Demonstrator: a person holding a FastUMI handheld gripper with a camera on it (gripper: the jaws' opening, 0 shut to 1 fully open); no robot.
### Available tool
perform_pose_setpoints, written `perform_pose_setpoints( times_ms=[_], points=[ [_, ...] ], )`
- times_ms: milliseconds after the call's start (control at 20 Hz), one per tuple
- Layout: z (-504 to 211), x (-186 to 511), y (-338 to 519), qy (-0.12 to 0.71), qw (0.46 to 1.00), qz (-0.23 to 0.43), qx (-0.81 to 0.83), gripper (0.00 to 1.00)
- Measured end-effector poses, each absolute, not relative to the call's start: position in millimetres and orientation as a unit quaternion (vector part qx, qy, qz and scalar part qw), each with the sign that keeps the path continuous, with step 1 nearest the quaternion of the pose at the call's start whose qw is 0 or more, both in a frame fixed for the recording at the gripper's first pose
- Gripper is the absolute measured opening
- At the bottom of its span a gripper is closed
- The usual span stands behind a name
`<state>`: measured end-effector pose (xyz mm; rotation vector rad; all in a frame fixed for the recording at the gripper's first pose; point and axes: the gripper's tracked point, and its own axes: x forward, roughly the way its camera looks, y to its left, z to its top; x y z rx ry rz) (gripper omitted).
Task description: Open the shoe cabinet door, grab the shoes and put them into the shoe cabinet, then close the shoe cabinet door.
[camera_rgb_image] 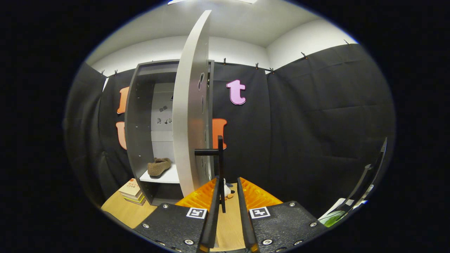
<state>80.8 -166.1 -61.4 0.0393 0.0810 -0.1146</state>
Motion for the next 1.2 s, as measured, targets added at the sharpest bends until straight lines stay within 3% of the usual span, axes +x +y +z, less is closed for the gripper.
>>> perform_pose_setpoints(
  times_ms=[650, 950, 1200],
  points=[
    [-66.3, 58.7, -195.6, 0.051, 0.993, -0.103, 0.006, 0.24],
    [-69.1, 51.0, -148.4, 0.058, 0.996, -0.068, 0.003, 0.24],
    [-83.7, 47.8, -78.0, 0.067, 0.998, 0.002, 0.011, 0.24]
  ],
)
